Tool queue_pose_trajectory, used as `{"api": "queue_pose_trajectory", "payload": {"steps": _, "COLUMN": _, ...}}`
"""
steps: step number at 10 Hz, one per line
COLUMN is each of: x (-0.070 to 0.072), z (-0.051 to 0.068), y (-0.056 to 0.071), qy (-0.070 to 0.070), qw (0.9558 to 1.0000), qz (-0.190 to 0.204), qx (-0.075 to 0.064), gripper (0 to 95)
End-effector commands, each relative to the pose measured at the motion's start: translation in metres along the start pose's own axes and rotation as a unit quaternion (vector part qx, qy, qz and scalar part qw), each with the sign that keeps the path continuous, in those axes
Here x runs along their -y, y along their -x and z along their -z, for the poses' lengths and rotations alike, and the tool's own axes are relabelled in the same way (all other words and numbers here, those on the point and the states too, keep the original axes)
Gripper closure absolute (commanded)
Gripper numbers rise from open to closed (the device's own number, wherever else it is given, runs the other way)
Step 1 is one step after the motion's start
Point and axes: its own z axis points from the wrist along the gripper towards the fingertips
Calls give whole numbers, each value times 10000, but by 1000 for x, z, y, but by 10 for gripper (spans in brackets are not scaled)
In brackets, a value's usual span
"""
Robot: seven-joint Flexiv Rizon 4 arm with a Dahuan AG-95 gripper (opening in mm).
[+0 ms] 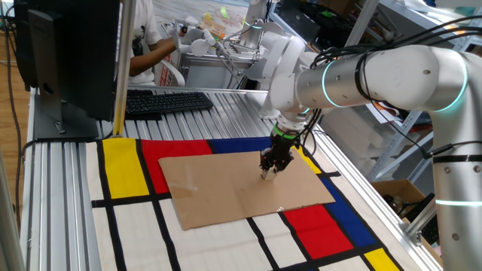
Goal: Hold a small block with the gripper and sweep it from left to right on the table
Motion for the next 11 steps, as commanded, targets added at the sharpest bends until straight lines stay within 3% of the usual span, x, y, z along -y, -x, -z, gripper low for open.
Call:
{"api": "queue_pose_trajectory", "payload": {"steps": 1, "x": -4, "z": -1, "y": -2, "qy": 60, "qw": 10000, "qz": -37, "qx": -19, "gripper": 950}}
{"api": "queue_pose_trajectory", "payload": {"steps": 2, "x": -6, "z": -3, "y": -3, "qy": 118, "qw": 9999, "qz": -40, "qx": 3, "gripper": 950}}
{"api": "queue_pose_trajectory", "payload": {"steps": 6, "x": -16, "z": 0, "y": -8, "qy": 55, "qw": 9999, "qz": -115, "qx": -18, "gripper": 950}}
{"api": "queue_pose_trajectory", "payload": {"steps": 9, "x": -23, "z": -6, "y": -12, "qy": 188, "qw": 9997, "qz": -171, "qx": 9, "gripper": 950}}
{"api": "queue_pose_trajectory", "payload": {"steps": 11, "x": -28, "z": -3, "y": -14, "qy": 101, "qw": 9998, "qz": -192, "qx": 9, "gripper": 950}}
